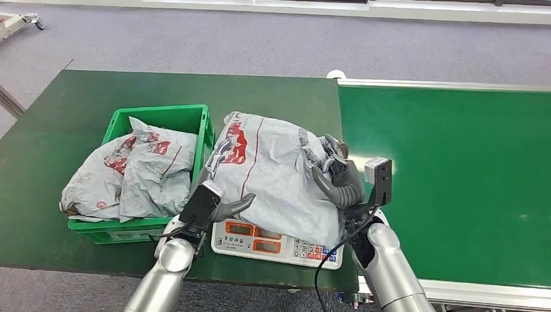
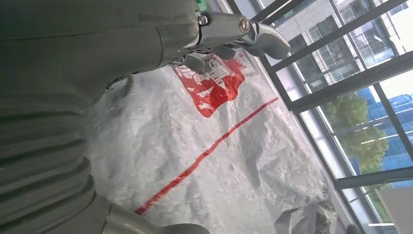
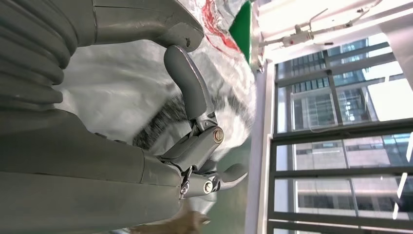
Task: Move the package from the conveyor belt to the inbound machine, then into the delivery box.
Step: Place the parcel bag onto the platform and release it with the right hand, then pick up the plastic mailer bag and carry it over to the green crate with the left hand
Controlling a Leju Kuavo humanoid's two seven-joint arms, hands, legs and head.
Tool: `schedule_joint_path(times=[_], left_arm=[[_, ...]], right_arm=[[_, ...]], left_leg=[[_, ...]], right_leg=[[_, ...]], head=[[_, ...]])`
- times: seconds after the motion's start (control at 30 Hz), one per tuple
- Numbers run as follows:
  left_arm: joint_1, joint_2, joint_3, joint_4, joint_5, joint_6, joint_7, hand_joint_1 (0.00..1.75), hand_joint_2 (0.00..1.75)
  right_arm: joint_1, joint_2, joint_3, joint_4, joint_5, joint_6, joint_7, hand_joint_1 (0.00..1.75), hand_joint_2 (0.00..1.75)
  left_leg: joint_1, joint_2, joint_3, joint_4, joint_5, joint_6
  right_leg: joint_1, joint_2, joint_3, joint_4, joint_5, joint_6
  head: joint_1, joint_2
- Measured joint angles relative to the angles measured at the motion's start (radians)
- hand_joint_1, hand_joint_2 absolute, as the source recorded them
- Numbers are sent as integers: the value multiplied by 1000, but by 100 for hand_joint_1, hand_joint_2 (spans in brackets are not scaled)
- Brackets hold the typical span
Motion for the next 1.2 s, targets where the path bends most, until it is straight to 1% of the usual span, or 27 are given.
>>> schedule_joint_path(times=[0.07, 0.13, 0.2, 0.3, 0.4, 0.47, 0.53, 0.57, 0.6, 0.67, 0.7, 0.73, 0.77, 0.83, 0.9, 1.1, 1.2], left_arm=[[-15, 4, -1, 18, -35, 9, 12, 0, 175], [-47, 11, -7, 49, -137, 30, 45, 0, 175], [-108, 21, -20, 115, -285, 49, 73, 0, 175], [-240, 27, -42, 261, -462, 53, 70, 0, 175], [-345, 27, -61, 387, -520, 52, 62, 0, 175], [-388, 26, -73, 448, -544, 52, 62, 0, 175], [-431, 21, -94, 510, -587, 27, 68, 2, 175], [-458, 15, -110, 546, -615, -13, 71, 42, 175], [-488, 9, -128, 585, -643, -78, 71, 86, 175], [-551, -4, -170, 661, -683, -268, 65, 171, 175], [-580, -9, -189, 693, -693, -369, 61, 175, 175], [-606, -12, -206, 721, -696, -463, 59, 175, 175], [-628, -14, -219, 744, -696, -540, 58, 175, 175], [-660, -15, -239, 778, -692, -632, 56, 175, 175], [-680, -14, -249, 801, -682, -659, 46, 175, 175], [-720, -11, -255, 843, -655, -680, -7, 175, 175], [-735, -11, -271, 851, -667, -690, -42, 175, 175]], right_arm=[[10, -4, -12, -8, -24, 20, 0, 0, 175], [25, -8, -30, -20, -80, 75, 2, 0, 175], [51, -12, -56, -42, -122, 142, 3, 0, 175], [92, -15, -95, -76, -104, 205, 0, 0, 175], [112, -15, -118, -96, -84, 222, -2, 0, 175], [119, -15, -127, -105, -76, 223, -3, 0, 175], [122, -15, -134, -109, -63, 226, -3, 0, 175], [122, -15, -137, -110, -56, 230, -3, 0, 175], [122, -15, -138, -110, -53, 234, -4, 0, 175], [122, -15, -140, -111, -49, 242, -6, 0, 175], [122, -15, -140, -114, -49, 244, -7, 0, 175], [123, -15, -140, -118, -49, 245, -10, 0, 175], [124, -16, -140, -125, -51, 246, -12, 0, 175], [130, -21, -140, -145, -66, 251, -22, 0, 175], [136, -28, -142, -163, -90, 258, -36, 0, 175], [141, -61, -179, -175, -180, 293, -52, 0, 175], [140, -75, -204, -165, -192, 298, -66, 0, 175]], left_leg=[[0, 0, 0, 0, 0, 0], [0, -1, 0, 1, 0, 0], [0, -4, 0, 1, 1, 0], [0, -5, -1, 1, 2, -2], [0, -2, -1, 1, 2, -2], [0, -1, 0, 1, 2, -2], [0, -2, -1, 1, 3, -2], [0, -2, -1, 1, 3, -1], [0, -3, -1, 1, 3, -1], [0, -4, -1, 1, 3, -1], [0, -4, -1, 1, 3, -1], [0, -4, -1, 1, 3, -1], [0, -3, 0, 1, 3, -1], [0, -3, 0, 1, 3, -1], [0, -4, 1, 1, 3, -2], [0, -4, 3, 0, 3, -2], [0, -4, 3, 0, 3, -2]], right_leg=[[0, 0, 0, 0, 0, 0], [0, -1, 0, 0, 0, 0], [0, -3, 0, 0, 0, 0], [0, -4, 0, 0, 1, 0], [0, -1, 0, 0, 2, -1], [0, 0, -1, 0, 2, -1], [0, -1, -1, 0, 2, -1], [0, -1, -1, 0, 2, -1], [0, -2, -1, 0, 2, -1], [0, -2, 0, 0, 2, -1], [0, -2, 0, 0, 2, -1], [0, -2, 1, 0, 2, -1], [0, -2, 1, 0, 2, -1], [0, -2, 2, 0, 2, -1], [0, -2, 3, 0, 2, -1], [0, -2, 4, 0, 2, -1], [0, -2, 4, 0, 3, -1]], head=[[0, 0], [0, 0], [0, 0], [0, 0], [0, 0], [0, 0], [0, 0], [0, 0], [0, 0], [0, 0], [0, 0], [0, 0], [0, 0], [0, 0], [0, 0], [0, 0], [0, 0]])
